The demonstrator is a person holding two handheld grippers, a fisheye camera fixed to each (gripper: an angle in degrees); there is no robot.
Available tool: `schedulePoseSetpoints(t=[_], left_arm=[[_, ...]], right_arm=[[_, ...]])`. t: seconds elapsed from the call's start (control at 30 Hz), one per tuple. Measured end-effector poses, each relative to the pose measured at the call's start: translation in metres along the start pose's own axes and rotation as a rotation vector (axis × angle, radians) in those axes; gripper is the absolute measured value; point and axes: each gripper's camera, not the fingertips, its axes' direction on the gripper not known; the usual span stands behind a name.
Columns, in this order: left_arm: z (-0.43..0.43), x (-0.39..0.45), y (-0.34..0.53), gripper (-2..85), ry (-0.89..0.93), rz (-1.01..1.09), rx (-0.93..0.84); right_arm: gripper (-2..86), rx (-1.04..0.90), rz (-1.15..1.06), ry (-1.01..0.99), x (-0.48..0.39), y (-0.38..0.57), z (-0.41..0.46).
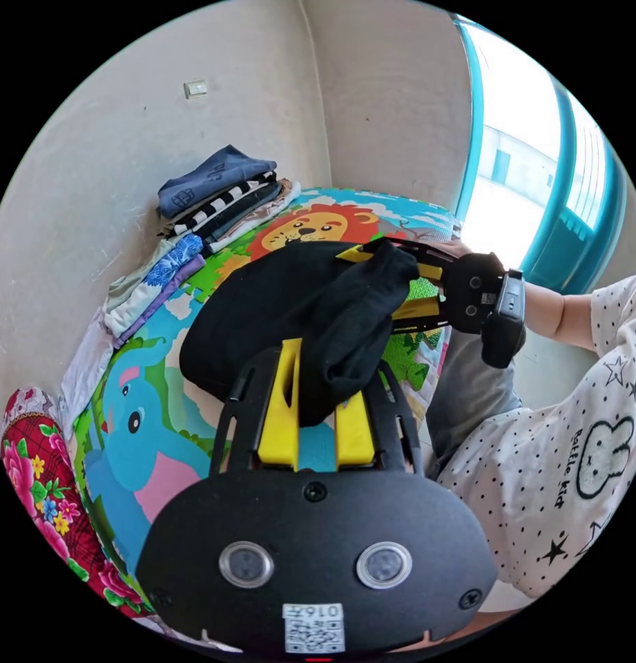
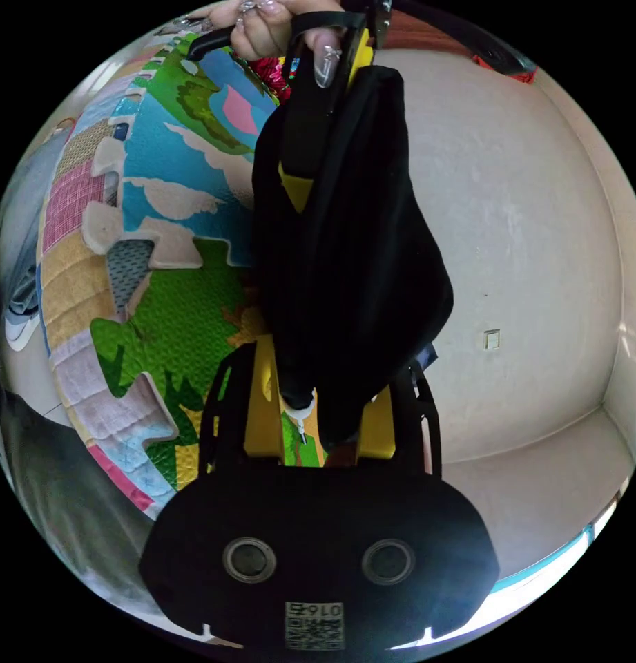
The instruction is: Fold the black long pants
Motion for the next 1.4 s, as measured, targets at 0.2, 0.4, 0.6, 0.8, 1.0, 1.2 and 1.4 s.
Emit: schedulePoseSetpoints(t=[0.2,0.4,0.6,0.8,1.0,1.2,1.4], left_arm=[[0.029,-0.022,0.011,7.0,-0.006,-0.104,-0.04],[0.026,-0.01,0.037,6.6,-0.109,0.042,-0.044],[-0.021,-0.001,0.061,6.3,-0.05,0.155,-0.056],[-0.071,-0.007,0.066,6.1,-0.062,0.225,-0.078],[-0.095,-0.063,0.064,6.1,-0.124,0.226,-0.088],[-0.106,-0.199,0.033,5.7,-0.302,0.222,-0.118],[-0.114,-0.329,0.011,6.2,-0.821,0.322,0.065]], right_arm=[[15.9,-0.024,0.001,0.062,-0.011,-0.065,0.035],[13.6,-0.041,-0.15,0.056,-0.02,-0.13,0.048],[13.2,0.037,-0.325,-0.197,0.02,-0.192,0.017],[13.0,0.102,-0.449,-0.5,0.083,-0.268,-0.002],[12.3,0.17,-0.545,-0.656,0.131,-0.36,0.028],[11.9,0.131,-0.518,-0.595,0.181,-0.498,0.116],[11.2,0.138,-0.284,-0.168,0.246,-0.642,0.212]])
